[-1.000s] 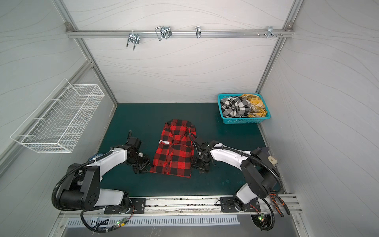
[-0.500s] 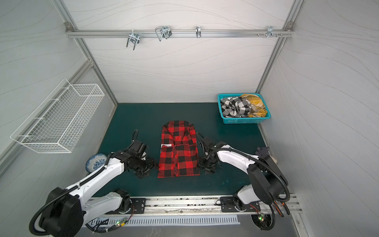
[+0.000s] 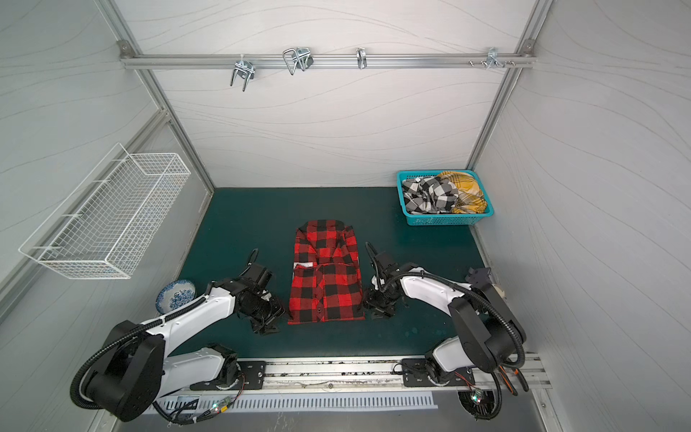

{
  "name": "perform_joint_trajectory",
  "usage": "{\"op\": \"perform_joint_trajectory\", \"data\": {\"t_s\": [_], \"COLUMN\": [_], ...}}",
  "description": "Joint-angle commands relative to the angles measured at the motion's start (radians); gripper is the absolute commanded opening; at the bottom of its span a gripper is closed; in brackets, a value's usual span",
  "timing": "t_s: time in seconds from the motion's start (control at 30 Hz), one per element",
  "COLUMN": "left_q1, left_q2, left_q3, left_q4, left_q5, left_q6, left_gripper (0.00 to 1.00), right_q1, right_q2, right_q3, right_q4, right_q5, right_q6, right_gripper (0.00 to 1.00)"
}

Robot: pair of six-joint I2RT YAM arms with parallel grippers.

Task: Fold and stack the long sleeve shirts
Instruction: 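Lift the near edge with both grippers and hold it above the table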

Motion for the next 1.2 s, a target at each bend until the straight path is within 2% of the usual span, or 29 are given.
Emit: {"op": "perform_joint_trajectory", "data": {"t_s": [0.0, 0.1, 0.23, 0.47, 0.8, 1.17], "left_q1": [0.003, 0.002, 0.005, 0.03, 0.046, 0.046], "left_q2": [0.042, 0.073, 0.081, 0.082, 0.176, 0.248], "left_q3": [0.038, 0.03, 0.027, 0.032, 0.031, 0.053], "left_q4": [0.018, 0.033, 0.045, 0.056, 0.14, 0.167], "left_q5": [-0.038, -0.035, -0.042, -0.028, 0.026, 0.036], "left_q6": [0.045, 0.047, 0.042, 0.051, 0.057, 0.062], "left_gripper": [0.56, 0.49, 0.48, 0.59, 0.56, 0.41], "right_q1": [0.009, 0.02, 0.009, 0.025, 0.028, 0.024], "right_q2": [-0.027, -0.02, -0.007, 0.088, 0.149, 0.162], "right_q3": [-0.014, -0.018, -0.031, -0.008, 0.008, 0.018], "right_q4": [0.02, 0.026, 0.044, 0.06, 0.078, 0.086], "right_q5": [-0.02, -0.012, 0.0, -0.031, -0.035, -0.025], "right_q6": [0.025, 0.042, 0.054, 0.042, 0.035, 0.03], "right_gripper": [0.55, 0.56, 0.54, 0.49, 0.4, 0.37]}}
